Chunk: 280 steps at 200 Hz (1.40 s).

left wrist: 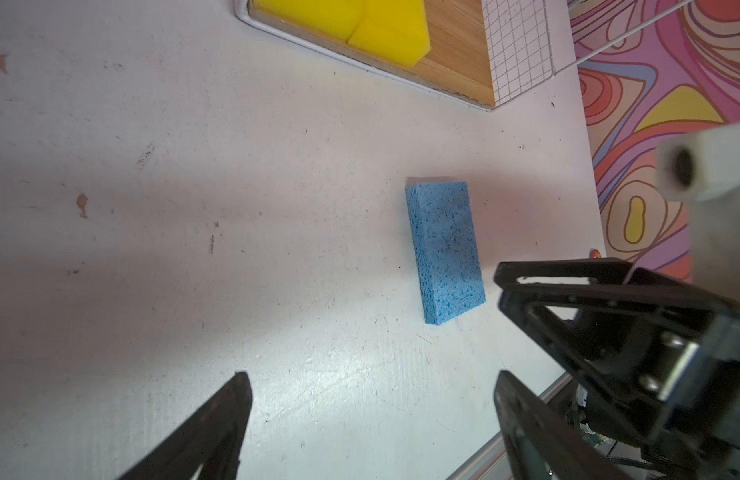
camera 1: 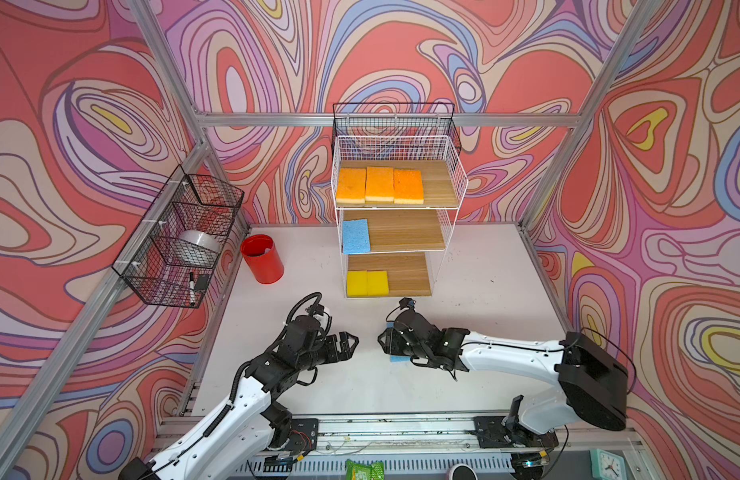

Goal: Place and organize the cleaning sponges onto the shelf
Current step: 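Lower the open right gripper onto the blue sponge on the table, then close the right gripper on the blue sponge's edge and lift it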

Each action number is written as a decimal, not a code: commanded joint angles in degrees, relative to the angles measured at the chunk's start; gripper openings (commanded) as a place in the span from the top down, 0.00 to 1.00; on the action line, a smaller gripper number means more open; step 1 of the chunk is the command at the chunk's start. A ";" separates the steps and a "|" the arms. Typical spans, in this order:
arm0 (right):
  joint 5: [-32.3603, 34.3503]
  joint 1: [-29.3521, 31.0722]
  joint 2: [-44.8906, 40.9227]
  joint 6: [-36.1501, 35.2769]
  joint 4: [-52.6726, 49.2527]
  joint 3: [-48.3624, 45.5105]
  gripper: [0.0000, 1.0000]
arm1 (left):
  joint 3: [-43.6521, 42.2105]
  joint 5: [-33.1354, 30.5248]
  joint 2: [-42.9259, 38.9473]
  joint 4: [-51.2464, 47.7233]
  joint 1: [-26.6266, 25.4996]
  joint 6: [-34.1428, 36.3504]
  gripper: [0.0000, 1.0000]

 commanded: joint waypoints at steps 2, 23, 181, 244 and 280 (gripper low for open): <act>2.28 0.07 -5.36 -2.64 -1.52 -3.97 0.68 | 1.82 -0.14 1.32 0.78 -0.37 0.56 0.08; 2.35 -1.74 -9.68 -2.58 -3.46 -7.44 0.86 | 2.55 -0.17 2.72 1.06 -0.37 1.08 0.08; -8.95 -10.75 2.26 -4.33 2.13 -11.97 0.69 | 2.56 1.20 13.21 7.11 -0.37 1.19 0.08; -9.92 -10.73 4.59 -4.32 4.50 -12.03 0.78 | 2.60 1.31 14.88 8.04 -0.43 1.65 0.08; -9.67 -10.79 3.21 -4.58 3.51 -11.43 0.93 | 2.65 0.88 12.55 6.30 -0.42 1.99 0.07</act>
